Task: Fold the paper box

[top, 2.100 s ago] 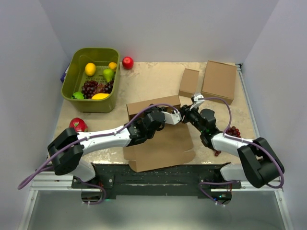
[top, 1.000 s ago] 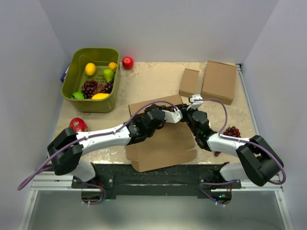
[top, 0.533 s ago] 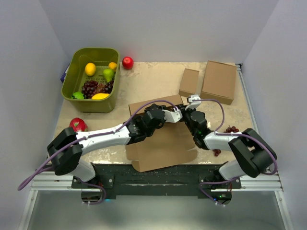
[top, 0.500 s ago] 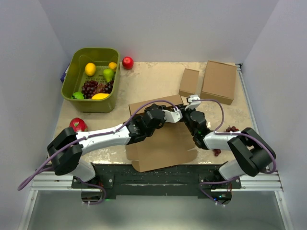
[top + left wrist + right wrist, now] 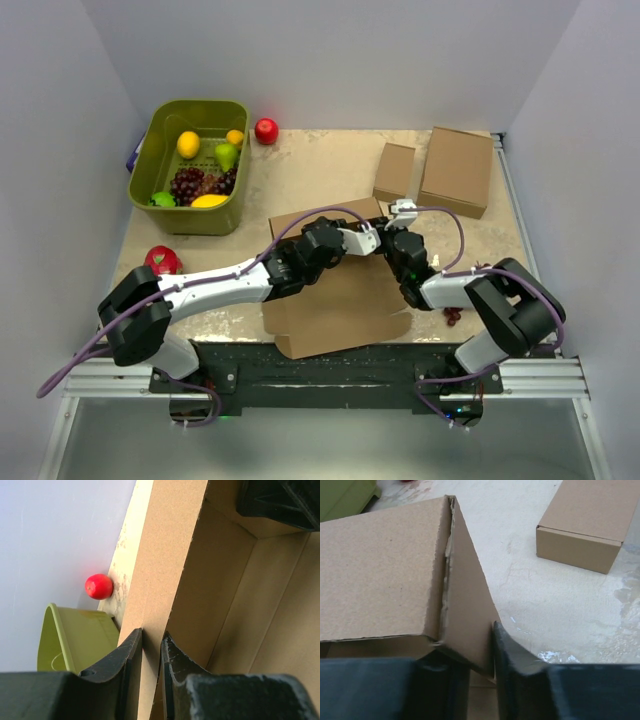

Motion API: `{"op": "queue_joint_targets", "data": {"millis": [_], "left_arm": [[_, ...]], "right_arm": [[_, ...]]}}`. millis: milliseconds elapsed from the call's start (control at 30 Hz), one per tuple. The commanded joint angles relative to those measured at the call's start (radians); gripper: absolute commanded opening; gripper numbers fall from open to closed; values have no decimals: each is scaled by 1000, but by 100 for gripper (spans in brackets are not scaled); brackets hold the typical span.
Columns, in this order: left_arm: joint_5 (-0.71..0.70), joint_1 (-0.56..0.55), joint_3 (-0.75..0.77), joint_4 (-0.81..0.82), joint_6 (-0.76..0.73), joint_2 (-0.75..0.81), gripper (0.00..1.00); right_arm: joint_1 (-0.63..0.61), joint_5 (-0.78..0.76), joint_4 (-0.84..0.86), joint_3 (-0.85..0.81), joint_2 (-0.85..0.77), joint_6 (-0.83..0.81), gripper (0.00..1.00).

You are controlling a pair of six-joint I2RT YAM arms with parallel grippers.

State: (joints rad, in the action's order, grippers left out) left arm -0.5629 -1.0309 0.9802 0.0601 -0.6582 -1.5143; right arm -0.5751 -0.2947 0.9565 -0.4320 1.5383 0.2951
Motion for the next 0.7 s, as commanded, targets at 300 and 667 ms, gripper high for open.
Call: {"op": "queue_joint_targets", "data": {"millis": [300, 667], "left_arm": [[139, -11, 2, -103, 121, -20, 0], [139, 3, 18, -100, 152, -12, 0]], "right_arm": [[-2, -126, 2, -59, -1, 32, 0], [-2, -196, -51, -40, -37, 50, 0]]}}
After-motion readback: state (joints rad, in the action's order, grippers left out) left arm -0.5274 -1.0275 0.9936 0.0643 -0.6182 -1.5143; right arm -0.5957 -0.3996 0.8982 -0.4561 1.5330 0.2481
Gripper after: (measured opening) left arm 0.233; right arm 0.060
